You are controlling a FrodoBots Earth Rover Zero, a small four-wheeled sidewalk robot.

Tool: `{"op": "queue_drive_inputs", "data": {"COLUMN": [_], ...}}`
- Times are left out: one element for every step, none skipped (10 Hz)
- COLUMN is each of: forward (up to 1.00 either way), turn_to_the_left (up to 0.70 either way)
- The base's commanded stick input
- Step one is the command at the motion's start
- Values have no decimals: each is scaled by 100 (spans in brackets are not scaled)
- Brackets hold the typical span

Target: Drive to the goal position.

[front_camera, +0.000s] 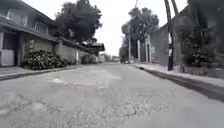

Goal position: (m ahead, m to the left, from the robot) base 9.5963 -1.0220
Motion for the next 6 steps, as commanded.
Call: {"op": "queue_drive_inputs", "data": {"forward": [100,100,100,100,100,100], "turn_to_the_left": [0,0,0,0,0,0]}}
